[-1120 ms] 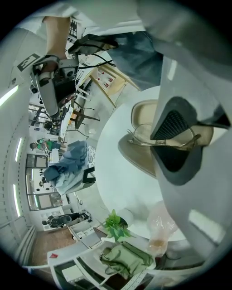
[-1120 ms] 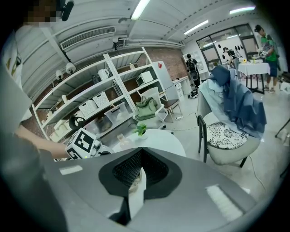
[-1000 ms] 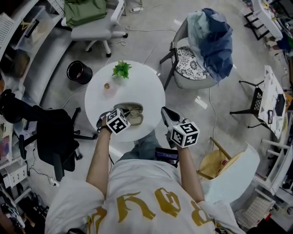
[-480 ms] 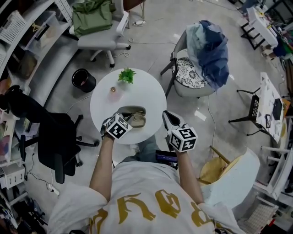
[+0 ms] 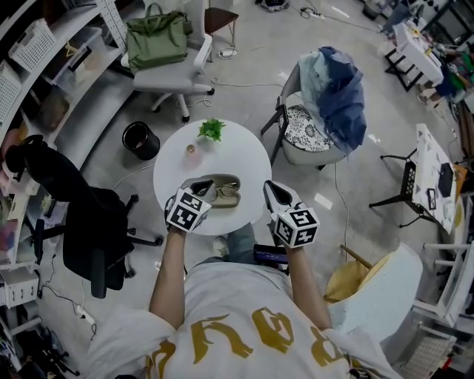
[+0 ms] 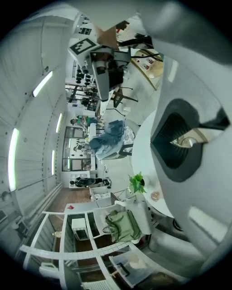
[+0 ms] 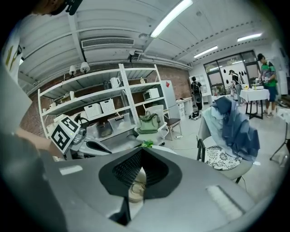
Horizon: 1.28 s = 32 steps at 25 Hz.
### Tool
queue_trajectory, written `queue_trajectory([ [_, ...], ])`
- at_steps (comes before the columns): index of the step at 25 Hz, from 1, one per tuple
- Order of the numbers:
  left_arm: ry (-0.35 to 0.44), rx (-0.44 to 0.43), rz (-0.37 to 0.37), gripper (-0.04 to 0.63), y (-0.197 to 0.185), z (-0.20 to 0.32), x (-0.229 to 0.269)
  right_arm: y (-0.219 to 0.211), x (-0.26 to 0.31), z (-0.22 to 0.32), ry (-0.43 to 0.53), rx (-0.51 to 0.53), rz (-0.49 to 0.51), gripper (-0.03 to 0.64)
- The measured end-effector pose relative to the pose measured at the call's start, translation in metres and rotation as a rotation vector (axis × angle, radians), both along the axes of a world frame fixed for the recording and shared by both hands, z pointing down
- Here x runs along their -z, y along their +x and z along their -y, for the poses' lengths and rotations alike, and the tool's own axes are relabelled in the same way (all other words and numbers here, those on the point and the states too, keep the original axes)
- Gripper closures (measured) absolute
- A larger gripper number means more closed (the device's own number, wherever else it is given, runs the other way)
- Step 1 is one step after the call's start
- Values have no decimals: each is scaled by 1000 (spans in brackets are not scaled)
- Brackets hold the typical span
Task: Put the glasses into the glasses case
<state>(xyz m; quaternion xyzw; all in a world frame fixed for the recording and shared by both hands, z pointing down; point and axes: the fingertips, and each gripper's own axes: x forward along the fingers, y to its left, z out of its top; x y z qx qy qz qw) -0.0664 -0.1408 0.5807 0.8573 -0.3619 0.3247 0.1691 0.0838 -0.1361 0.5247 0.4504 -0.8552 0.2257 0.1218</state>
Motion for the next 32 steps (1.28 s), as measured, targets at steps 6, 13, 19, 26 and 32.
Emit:
queue_trajectory([
  [6, 16, 131, -273, 595, -3, -9, 45, -11, 18, -9, 55, 10, -5, 591],
  [13, 106, 176, -350, 595, -10, -9, 79, -13, 38, -14, 107, 11, 26, 591],
  [19, 140, 193, -358, 595, -15, -12, 87, -18, 42, -20, 114, 10, 35, 591],
  [26, 159, 198, -351, 595, -11, -13, 89, -16, 48, -25, 122, 19, 26, 591],
  [32, 175, 215, -343, 595, -17, -13, 91, -13, 50, -24, 126, 11, 25, 591],
])
